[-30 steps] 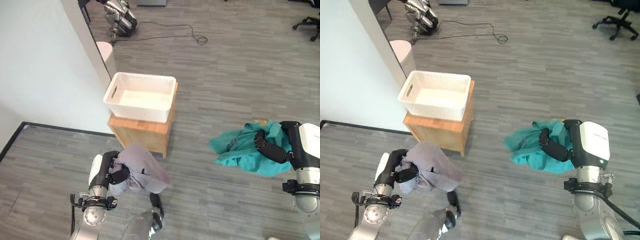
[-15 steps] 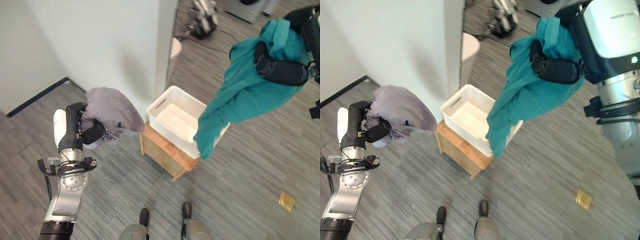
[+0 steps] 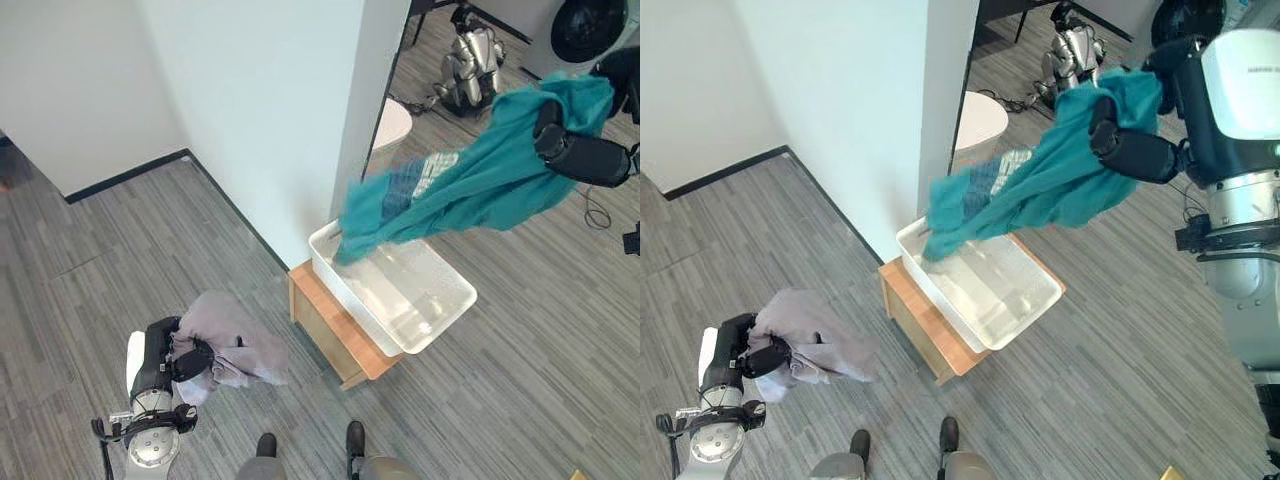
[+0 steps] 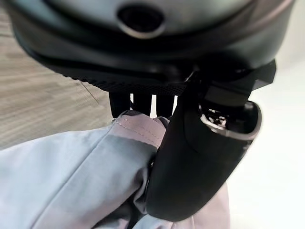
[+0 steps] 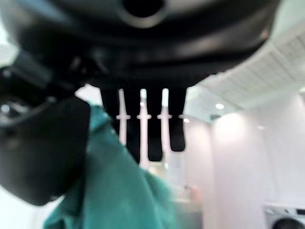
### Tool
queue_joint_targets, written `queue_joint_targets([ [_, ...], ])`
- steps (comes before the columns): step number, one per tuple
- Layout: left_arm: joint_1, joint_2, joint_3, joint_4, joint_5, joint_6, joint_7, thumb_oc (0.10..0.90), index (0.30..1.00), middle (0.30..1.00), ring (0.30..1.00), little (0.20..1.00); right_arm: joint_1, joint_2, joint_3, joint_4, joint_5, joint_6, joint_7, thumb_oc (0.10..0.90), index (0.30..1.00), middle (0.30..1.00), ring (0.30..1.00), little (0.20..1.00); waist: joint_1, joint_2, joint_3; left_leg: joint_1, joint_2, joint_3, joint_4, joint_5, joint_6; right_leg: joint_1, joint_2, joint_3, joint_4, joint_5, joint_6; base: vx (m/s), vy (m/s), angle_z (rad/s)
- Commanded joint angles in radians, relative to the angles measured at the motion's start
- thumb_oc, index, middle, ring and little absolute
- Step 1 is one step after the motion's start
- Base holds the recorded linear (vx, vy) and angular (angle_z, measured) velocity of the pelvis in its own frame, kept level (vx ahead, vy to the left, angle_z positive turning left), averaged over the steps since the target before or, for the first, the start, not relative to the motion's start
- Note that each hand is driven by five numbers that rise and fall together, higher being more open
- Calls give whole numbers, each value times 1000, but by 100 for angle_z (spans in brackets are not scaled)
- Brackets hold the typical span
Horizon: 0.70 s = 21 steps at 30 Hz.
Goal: Pick up bed clothes into laundry basket.
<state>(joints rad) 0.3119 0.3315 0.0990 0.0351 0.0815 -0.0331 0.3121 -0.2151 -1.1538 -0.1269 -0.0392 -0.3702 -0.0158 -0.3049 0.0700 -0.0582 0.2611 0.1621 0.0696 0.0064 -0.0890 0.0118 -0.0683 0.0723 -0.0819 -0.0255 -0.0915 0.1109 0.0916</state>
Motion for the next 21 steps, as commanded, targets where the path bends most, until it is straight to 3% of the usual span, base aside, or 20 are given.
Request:
queue_joint_targets([
  [1,-75,112,4,-123,-11,-113,28,400,300,300,300,300,-153,-3,67,54,-5,22,-16,400,300,300,300,300,29,-24,-107,-41,-22,45,2,-49,20,45,-108,-67,15,-107,80,68,-33,0],
  [8,-90,123,-34,-119,-23,-120,11,400,300,300,300,300,-306,20,240,213,34,30,-3,400,300,300,300,300,60,-32,-90,-63,-15,33,2,-38,9,46,-103,-91,9,-114,77,7,-24,6],
  [15,-77,110,-46,-110,-36,-122,-20,400,300,300,300,300,-226,97,213,271,65,27,15,400,300,300,300,300,84,-34,-72,-90,-15,-2,2,-30,5,47,-101,-126,9,-123,72,8,-32,16],
  [16,-77,110,-46,-110,-36,-122,-20,400,300,300,300,300,-225,97,212,270,65,27,15,521,481,481,481,481,85,-34,-72,-91,-15,-2,2,-30,5,47,-101,-126,9,-123,72,-17,-27,10],
  [17,-85,107,-54,-101,-42,-121,-26,400,300,300,300,300,-203,149,201,307,114,28,8,800,900,900,900,900,92,-29,-65,-100,-15,-9,2,-29,4,45,-100,-134,7,-124,71,-17,-19,7],
  [21,-93,110,-59,-97,-50,-118,-39,400,300,300,300,300,-164,186,155,336,162,35,0,800,900,900,900,900,93,-29,-64,-112,-16,-19,2,-25,3,42,-101,-148,4,-128,72,-9,-20,20],
])
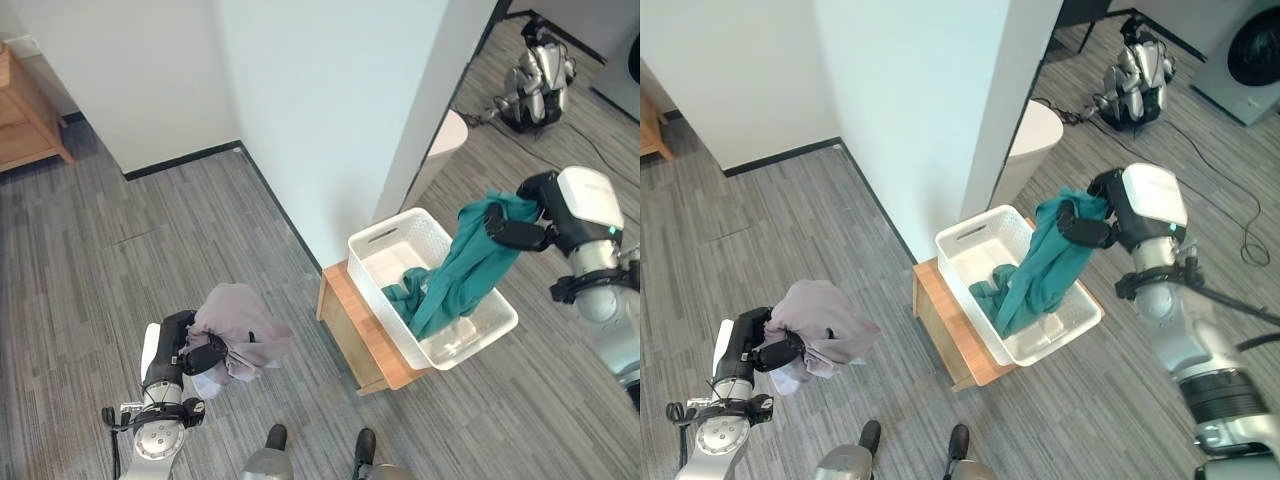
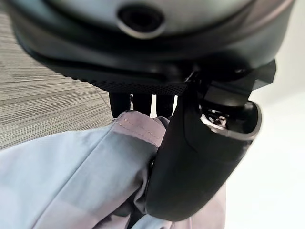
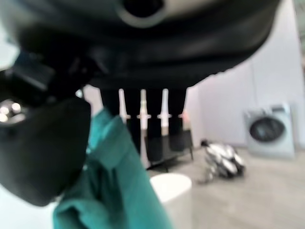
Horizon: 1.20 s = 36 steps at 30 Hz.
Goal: Pick up bed clothes into laundry basket.
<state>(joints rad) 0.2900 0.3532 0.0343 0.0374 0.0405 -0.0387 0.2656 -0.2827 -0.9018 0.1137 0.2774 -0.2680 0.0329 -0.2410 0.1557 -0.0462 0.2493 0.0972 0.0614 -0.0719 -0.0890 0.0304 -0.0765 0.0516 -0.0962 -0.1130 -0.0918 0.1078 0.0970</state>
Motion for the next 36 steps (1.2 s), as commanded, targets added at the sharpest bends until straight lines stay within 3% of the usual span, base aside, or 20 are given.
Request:
queue_joint_targets([
  [1,-79,85,0,-96,-14,-111,8,400,300,300,300,300,-89,-51,-106,42,80,-12,-78,800,900,900,900,900,5,-42,-54,-48,-8,60,2,-45,10,64,-88,-64,5,-125,67,-2,-8,19],
  [10,-91,107,-21,-116,15,-106,-37,400,300,300,300,300,-10,-94,-150,70,104,-26,-38,800,900,900,900,900,-21,-44,-62,-24,-4,81,2,-60,11,74,-88,-46,5,-123,71,6,0,2],
  [17,-152,92,-52,-157,48,-96,-41,400,300,300,300,300,64,-105,-270,38,113,-37,-83,800,900,900,900,900,-76,-44,-71,-1,1,114,2,-78,14,74,-86,-22,5,-122,73,11,19,-17],
  [21,-265,91,-81,-186,81,-84,-10,400,300,300,300,300,219,72,-416,-27,194,-68,-149,800,900,900,900,900,-133,-32,-76,4,5,131,2,-77,20,63,-83,-1,5,-110,73,17,4,-9],
  [24,-377,75,-151,-176,137,-66,-1,400,300,300,300,300,301,216,-372,48,176,-59,-141,800,900,900,900,900,-190,-21,-83,19,9,160,2,-89,28,50,-81,38,5,-101,72,-21,-15,-28],
  [25,-379,76,-152,-173,137,-67,1,400,300,300,300,300,300,218,-372,50,175,-60,-142,800,900,900,900,900,-188,-22,-82,19,10,163,2,-90,28,49,-80,40,5,-101,71,-3,1,-34],
  [29,-492,65,-233,-112,201,-39,-20,400,300,300,300,300,351,275,-272,237,74,-13,-102,800,900,900,900,900,-254,-4,-80,39,15,209,2,-101,35,31,-76,95,12,-92,70,-4,10,-39],
  [30,-565,61,-272,-49,236,-23,-5,400,300,300,300,300,362,300,-256,318,103,-7,-89,800,900,900,900,900,-287,10,-81,50,14,234,2,-104,35,21,-72,122,14,-88,71,14,47,-40],
  [31,-570,60,-274,-42,236,-26,-2,400,300,300,300,300,359,300,-256,320,104,-8,-90,800,900,900,900,900,-285,10,-79,51,14,236,2,-105,35,21,-71,124,14,-88,72,15,55,-62],
  [36,-771,56,-348,217,364,45,44,400,300,300,300,300,449,348,-153,428,49,1,-23,800,900,900,900,900,-376,40,-63,82,15,307,2,-116,29,-1,-59,182,15,-83,78,26,36,-66],
])
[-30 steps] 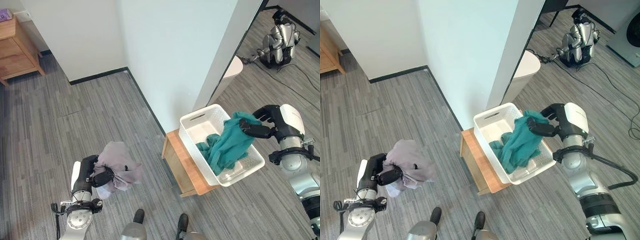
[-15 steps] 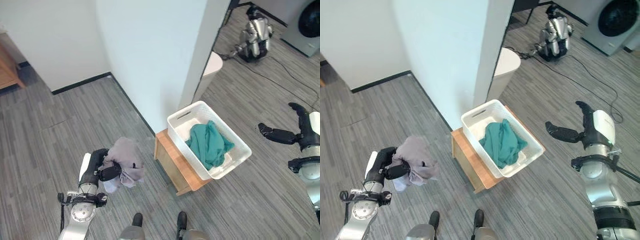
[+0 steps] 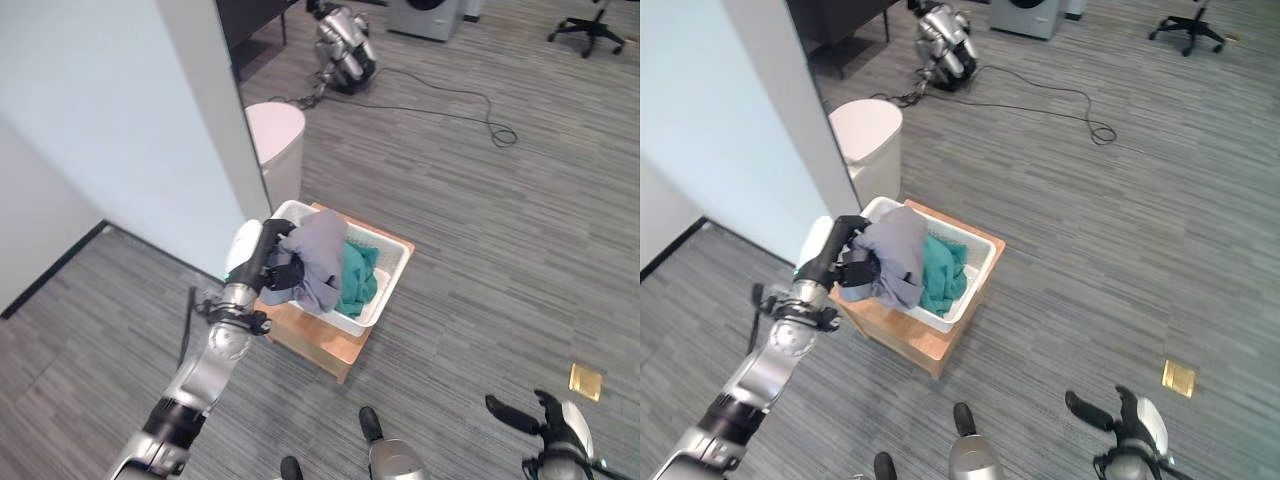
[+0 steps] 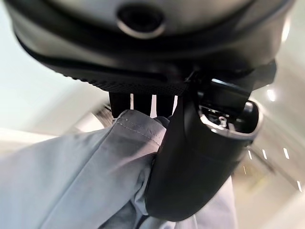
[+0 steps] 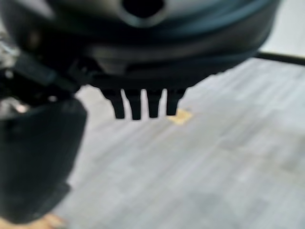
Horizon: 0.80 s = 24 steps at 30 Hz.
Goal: Pick up bed clothes into laundry basket.
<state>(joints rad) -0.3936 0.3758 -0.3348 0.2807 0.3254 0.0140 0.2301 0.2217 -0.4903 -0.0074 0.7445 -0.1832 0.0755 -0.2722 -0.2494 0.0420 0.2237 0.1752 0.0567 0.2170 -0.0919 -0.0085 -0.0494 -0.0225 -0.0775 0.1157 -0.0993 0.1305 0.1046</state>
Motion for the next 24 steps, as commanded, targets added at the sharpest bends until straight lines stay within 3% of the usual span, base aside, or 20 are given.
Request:
queue_joint_targets([
  [1,-104,27,13,0,84,-4,84,400,300,300,300,300,-50,-56,-24,-33,-34,-43,10,800,900,900,900,900,26,-48,-35,6,21,26,5,-77,1,69,-75,-41,22,-104,70,-31,-20,-83],
  [8,-266,2,-52,181,113,26,134,400,300,300,300,300,-22,10,52,38,-25,-48,33,800,900,900,900,900,-4,-48,-23,3,28,43,5,-71,-6,58,-71,-36,20,-103,71,10,-26,-29],
  [11,-461,70,-149,368,229,76,167,400,300,300,300,300,-26,17,145,77,-55,-61,41,800,900,900,900,900,-34,-45,-5,-20,32,61,5,-65,-11,19,-65,-21,20,-93,79,-64,-43,0],
  [12,-499,88,-174,409,256,84,168,488,432,432,432,432,-37,15,163,94,-55,-63,42,800,900,900,900,900,-39,-42,-1,-25,33,68,5,-62,-12,12,-62,-15,20,-90,81,-57,-24,-2],
  [13,-505,88,-176,415,255,82,170,488,432,432,432,432,-41,18,164,97,-55,-65,42,800,900,900,900,900,-37,-44,0,-26,33,70,5,-62,-13,10,-61,-14,21,-90,81,-36,0,-8],
  [14,-532,100,-197,451,279,88,169,800,900,900,900,900,-46,18,171,107,-49,-70,41,800,900,900,900,900,-39,-42,2,-27,34,75,5,-61,-13,6,-60,-12,21,-90,82,-18,-5,-12],
  [19,-607,94,-270,574,360,97,169,800,900,900,900,900,-54,19,193,134,-5,-101,35,800,900,900,900,900,-48,-35,6,-17,39,77,5,-61,-19,14,-57,-17,22,-98,79,11,-29,-9],
  [24,-644,78,-275,569,352,100,193,800,900,900,900,900,-63,17,207,132,18,-116,29,800,900,900,900,900,-49,-33,9,-16,43,62,5,-57,-22,26,-57,-28,22,-104,76,3,-36,1],
])
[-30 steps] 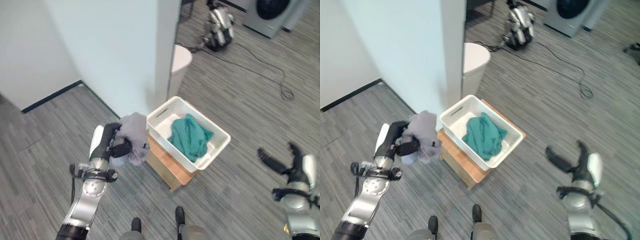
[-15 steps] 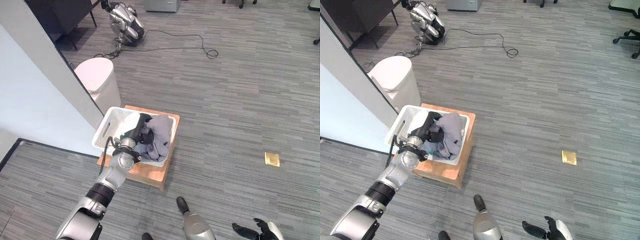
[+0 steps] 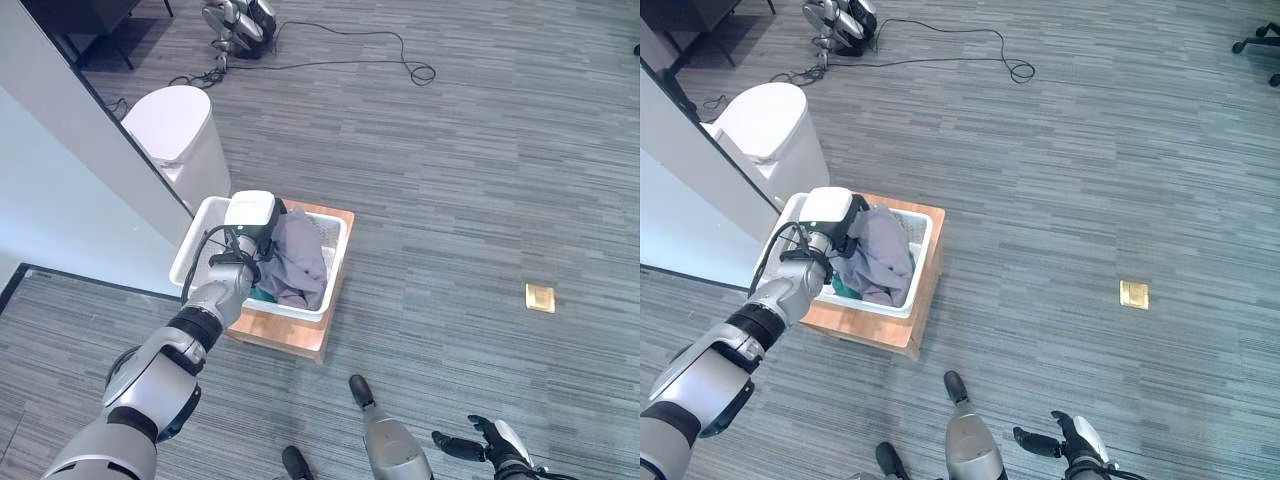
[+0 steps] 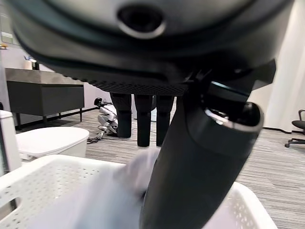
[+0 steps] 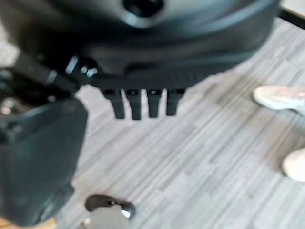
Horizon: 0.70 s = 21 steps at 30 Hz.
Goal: Pick up bed clothes into laundry basket.
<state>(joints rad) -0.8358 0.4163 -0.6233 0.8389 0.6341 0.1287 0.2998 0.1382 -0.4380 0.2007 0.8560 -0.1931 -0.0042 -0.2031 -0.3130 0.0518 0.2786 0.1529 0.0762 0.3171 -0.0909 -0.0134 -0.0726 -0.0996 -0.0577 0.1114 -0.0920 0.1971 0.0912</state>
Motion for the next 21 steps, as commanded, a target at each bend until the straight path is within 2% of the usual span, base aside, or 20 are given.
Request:
queue_joint_targets([
  [1,-201,40,26,-27,31,-18,128,800,900,900,900,900,20,-36,1,10,33,-40,-42,800,900,900,900,900,21,-42,-44,5,26,-44,4,-50,2,106,-78,-27,14,-174,88,-29,-39,8],
  [5,-151,45,90,-177,-36,-40,121,800,900,900,900,900,29,-27,-2,-21,32,-42,-34,800,900,900,900,900,33,-43,-45,5,27,-58,4,-51,3,122,-79,-38,12,-181,82,-18,-30,19],
  [10,-15,81,218,-461,-113,-75,140,800,900,900,900,900,65,-39,-34,-143,0,-48,-38,800,900,900,900,900,67,-51,-45,0,32,-83,4,-35,3,136,-81,-50,14,-179,72,-32,-48,11],
  [11,-8,82,222,-469,-113,-72,136,800,900,900,900,900,68,-41,-34,-145,-1,-47,-37,800,900,900,900,900,65,-48,-49,6,31,-85,4,-47,3,143,-82,-52,12,-189,74,-20,-37,24],
  [12,78,97,286,-576,-147,-97,137,800,900,900,900,900,84,-48,-56,-193,-25,-46,-44,800,900,900,900,900,78,-51,-48,1,33,-95,4,-35,4,146,-82,-55,14,-183,69,19,-18,41],
  [13,143,106,330,-640,-178,-112,132,800,900,900,900,900,100,-58,-74,-226,-40,-45,-46,800,900,900,900,900,85,-49,-55,6,33,-103,4,-47,5,155,-83,-58,11,-193,70,-22,-37,26],
  [15,247,110,389,-720,-220,-140,122,800,900,900,900,900,123,-71,-102,-277,-67,-44,-48,800,900,900,900,900,96,-50,-58,8,33,-111,4,-47,6,162,-83,-62,11,-194,67,-6,-15,25],
  [17,432,84,469,-857,-262,-183,105,800,900,900,900,900,87,-69,-101,-319,-121,-41,-75,800,900,900,900,900,144,-50,-62,1,34,-127,4,-32,8,172,-84,-78,10,-191,59,-54,-52,10],
  [21,555,49,514,-940,-318,-213,84,800,900,900,900,900,46,-68,-119,-354,-160,-26,-98,800,900,900,900,900,175,-48,-75,0,33,-143,4,-28,11,184,-86,-98,8,-192,56,-10,-15,22],
])
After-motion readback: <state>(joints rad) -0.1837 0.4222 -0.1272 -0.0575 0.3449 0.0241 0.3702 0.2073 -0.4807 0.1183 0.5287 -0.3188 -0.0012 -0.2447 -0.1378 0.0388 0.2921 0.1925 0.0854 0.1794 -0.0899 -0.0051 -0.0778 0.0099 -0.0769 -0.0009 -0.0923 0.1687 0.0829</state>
